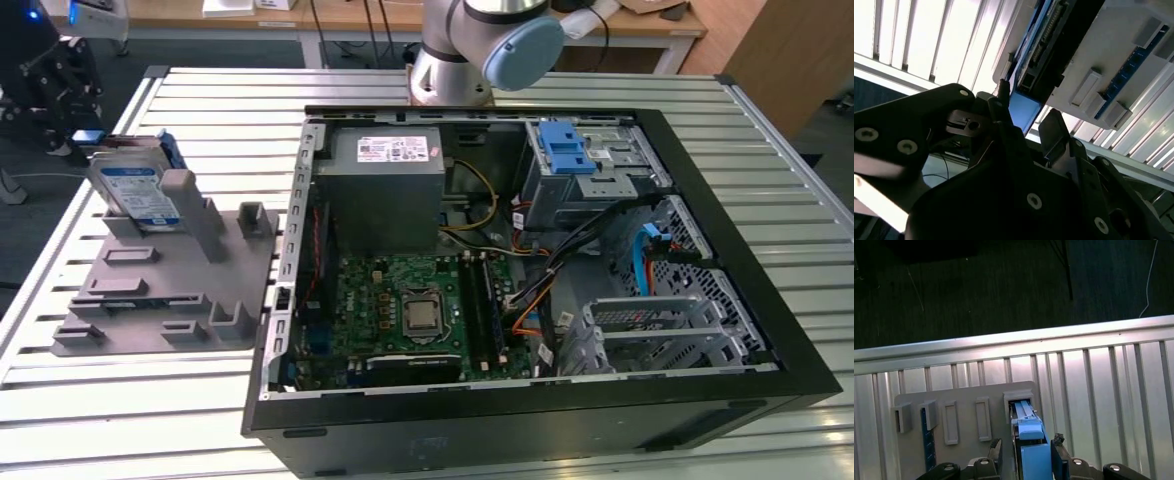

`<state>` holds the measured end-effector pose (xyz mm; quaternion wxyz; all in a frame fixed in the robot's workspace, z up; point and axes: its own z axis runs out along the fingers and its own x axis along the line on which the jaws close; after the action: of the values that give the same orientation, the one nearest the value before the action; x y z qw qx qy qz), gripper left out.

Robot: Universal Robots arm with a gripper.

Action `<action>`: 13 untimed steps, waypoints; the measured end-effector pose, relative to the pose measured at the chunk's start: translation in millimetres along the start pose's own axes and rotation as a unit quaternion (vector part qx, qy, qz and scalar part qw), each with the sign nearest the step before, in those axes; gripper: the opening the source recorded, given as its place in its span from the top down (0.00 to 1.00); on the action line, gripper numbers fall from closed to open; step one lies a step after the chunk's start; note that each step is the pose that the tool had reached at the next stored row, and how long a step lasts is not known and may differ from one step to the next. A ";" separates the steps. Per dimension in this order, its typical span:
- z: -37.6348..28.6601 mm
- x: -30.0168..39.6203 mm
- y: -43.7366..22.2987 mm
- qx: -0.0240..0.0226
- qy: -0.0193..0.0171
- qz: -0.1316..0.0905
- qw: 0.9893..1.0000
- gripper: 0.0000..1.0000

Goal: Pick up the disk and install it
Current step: 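Pick up the disk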

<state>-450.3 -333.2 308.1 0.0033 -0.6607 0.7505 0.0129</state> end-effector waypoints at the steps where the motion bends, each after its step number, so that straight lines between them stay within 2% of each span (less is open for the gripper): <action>1: 0.8 0.0 0.0 0.000 0.000 0.000 1.000 0.49; 3: 1.7 0.0 -0.1 0.000 0.000 0.000 1.000 0.51; 4: 2.3 0.1 -0.1 0.000 0.000 0.000 1.000 0.58; 13: 3.7 0.1 -0.1 0.000 0.000 0.000 1.000 0.56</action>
<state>-450.3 -333.2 304.4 0.0033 -0.6608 0.7505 0.0129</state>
